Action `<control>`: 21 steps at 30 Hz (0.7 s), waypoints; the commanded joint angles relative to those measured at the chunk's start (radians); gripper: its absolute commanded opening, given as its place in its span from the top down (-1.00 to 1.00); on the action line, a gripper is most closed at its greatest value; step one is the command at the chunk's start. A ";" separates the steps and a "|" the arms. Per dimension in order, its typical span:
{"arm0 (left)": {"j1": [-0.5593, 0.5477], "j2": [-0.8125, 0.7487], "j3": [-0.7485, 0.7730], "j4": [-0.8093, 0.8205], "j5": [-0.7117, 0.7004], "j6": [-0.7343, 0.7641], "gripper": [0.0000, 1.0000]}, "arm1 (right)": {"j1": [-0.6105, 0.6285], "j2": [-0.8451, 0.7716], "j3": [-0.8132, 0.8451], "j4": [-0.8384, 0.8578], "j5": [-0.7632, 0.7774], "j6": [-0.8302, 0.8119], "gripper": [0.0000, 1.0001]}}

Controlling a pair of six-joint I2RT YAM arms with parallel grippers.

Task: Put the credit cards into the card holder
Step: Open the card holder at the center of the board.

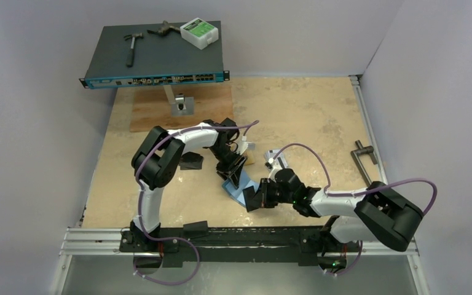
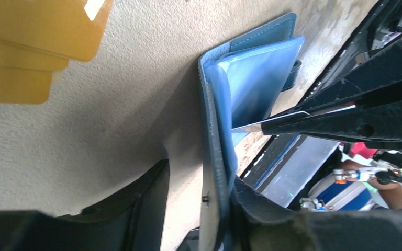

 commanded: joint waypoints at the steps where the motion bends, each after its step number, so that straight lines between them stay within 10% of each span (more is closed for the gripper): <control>1: 0.028 0.016 0.034 -0.008 0.103 -0.035 0.31 | -0.007 0.028 -0.022 0.051 -0.008 -0.004 1.00; 9: 0.069 0.029 0.020 -0.012 0.208 -0.024 1.00 | -0.017 0.042 -0.035 0.070 -0.013 -0.002 1.00; 21: 0.108 -0.123 -0.030 0.092 0.427 -0.088 1.00 | -0.036 -0.322 -0.035 0.043 0.152 -0.035 1.00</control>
